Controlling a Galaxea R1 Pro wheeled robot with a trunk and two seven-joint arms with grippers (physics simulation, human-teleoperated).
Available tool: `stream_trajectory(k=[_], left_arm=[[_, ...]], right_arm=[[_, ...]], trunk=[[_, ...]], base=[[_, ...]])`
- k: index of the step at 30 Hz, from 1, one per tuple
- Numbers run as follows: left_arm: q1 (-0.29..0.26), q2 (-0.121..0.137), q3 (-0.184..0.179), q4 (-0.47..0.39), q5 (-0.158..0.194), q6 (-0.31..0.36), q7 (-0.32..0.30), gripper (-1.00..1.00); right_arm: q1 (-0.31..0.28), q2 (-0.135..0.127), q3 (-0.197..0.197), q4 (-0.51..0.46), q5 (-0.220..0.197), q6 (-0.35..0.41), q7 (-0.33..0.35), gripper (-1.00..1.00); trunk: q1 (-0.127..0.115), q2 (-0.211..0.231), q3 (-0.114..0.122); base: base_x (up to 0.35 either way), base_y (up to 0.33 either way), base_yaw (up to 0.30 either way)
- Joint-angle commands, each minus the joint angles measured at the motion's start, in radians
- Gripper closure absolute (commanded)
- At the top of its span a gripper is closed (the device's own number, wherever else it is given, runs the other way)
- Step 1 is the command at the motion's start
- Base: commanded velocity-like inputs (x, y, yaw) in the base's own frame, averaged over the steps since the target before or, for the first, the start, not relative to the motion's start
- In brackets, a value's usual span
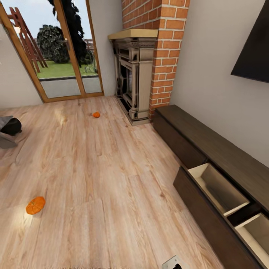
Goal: Place each of the two pumpkins and all three candles from the living room inside a cabinet in the living room (use any cabinet), then make sure every cabinet is closed, and position the cauldron so it is next to a table in the living room.
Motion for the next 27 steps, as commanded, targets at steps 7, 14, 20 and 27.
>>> stream_trajectory(k=[7,14,20,27], left_arm=[[0.000,0.000,0.000,0.000,0.000,0.000,0.000,-1.00],[0.000,-0.004,0.000,0.000,0.000,-0.001,0.000,-1.00],[0.004,-0.018,0.000,-0.002,0.001,0.003,0.000,-1.00],[0.021,-0.022,0.001,-0.002,0.002,0.002,-0.001,-1.00]], right_arm=[[0.000,-0.003,0.000,-0.001,0.000,0.000,0.000,-1.00],[0.000,0.000,0.000,-0.001,0.000,0.000,0.000,-1.00],[0.000,0.000,0.000,-0.001,0.000,0.000,0.000,-1.00],[0.000,-0.001,0.000,-0.001,0.000,0.000,0.000,-1.00]], trunk=[[0.000,0.000,-0.006],[0.000,0.000,-0.012],[0.000,0.000,-0.017],[0.000,0.000,-0.023]], base=[[0.000,0.000,0.269],[0.000,0.000,0.266],[0.000,0.000,0.265],[0.000,0.000,0.264]])
